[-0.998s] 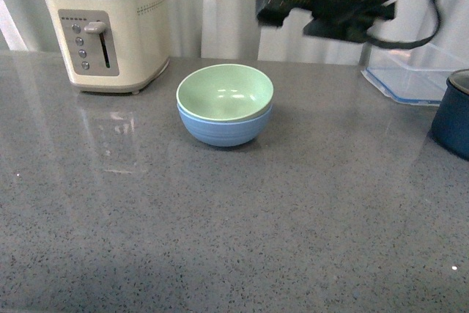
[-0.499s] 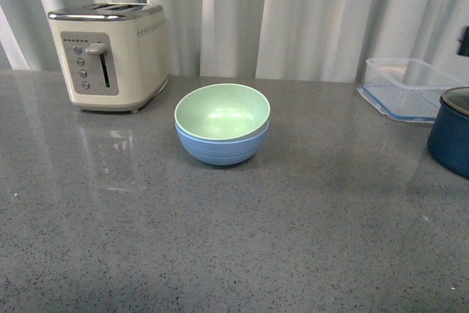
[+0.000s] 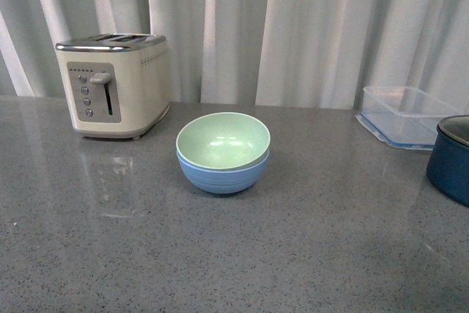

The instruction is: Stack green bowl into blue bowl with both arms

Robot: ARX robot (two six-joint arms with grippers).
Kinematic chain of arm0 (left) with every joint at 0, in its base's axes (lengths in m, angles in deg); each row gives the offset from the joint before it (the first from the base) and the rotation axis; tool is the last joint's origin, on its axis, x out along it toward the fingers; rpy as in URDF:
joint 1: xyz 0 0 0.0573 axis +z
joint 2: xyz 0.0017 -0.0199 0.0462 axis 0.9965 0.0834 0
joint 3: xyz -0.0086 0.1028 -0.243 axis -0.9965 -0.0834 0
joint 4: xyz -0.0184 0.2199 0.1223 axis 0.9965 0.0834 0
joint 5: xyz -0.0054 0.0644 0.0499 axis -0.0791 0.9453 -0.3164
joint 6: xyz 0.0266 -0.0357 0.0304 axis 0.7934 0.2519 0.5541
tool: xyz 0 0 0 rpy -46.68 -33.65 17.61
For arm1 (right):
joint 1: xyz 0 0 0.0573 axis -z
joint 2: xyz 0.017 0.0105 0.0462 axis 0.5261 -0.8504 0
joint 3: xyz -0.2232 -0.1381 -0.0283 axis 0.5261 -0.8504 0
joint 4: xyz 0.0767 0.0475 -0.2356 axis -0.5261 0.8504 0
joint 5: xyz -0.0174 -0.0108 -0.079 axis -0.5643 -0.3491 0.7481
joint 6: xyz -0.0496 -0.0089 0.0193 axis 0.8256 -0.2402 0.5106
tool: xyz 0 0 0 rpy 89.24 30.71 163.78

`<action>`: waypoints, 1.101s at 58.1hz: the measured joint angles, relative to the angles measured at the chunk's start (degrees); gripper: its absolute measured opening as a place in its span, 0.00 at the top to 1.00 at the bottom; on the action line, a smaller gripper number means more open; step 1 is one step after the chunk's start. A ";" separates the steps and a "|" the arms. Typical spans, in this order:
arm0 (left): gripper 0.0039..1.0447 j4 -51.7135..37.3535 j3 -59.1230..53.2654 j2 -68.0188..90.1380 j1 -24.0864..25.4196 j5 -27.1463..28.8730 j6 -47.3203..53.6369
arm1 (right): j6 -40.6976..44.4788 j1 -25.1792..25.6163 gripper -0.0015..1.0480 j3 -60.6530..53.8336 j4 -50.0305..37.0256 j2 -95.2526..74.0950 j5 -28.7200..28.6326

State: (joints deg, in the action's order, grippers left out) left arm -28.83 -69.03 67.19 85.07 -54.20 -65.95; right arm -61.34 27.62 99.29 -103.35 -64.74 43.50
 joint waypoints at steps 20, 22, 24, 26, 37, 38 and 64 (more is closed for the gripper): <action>0.06 0.00 0.00 0.00 0.00 0.00 0.00 | 0.00 3.98 0.99 -7.28 7.02 14.56 -3.69; 0.06 0.00 0.00 0.00 0.00 0.00 0.00 | 0.00 3.98 0.99 -8.37 5.88 15.10 -3.69; 0.06 0.00 0.00 0.00 0.00 0.00 0.00 | 0.00 3.98 0.99 -8.96 6.23 15.65 -3.67; 0.06 0.00 0.00 0.00 0.00 0.00 0.00 | 0.00 4.00 0.99 -9.46 7.13 16.44 -3.69; 0.06 0.00 0.00 0.00 0.00 0.00 0.00 | 0.00 3.98 0.99 -10.01 14.58 24.83 -3.72; 0.06 0.00 0.00 0.00 0.00 0.02 0.00 | -0.02 3.98 0.99 -10.01 14.97 25.24 -3.72; 0.06 0.00 0.00 0.00 0.00 0.00 0.00 | 0.00 3.98 0.99 -10.03 28.63 39.65 -3.72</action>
State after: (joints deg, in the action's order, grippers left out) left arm -28.83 -69.03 67.19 85.07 -54.20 -65.95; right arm -61.34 31.60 89.25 -74.72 -25.10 39.78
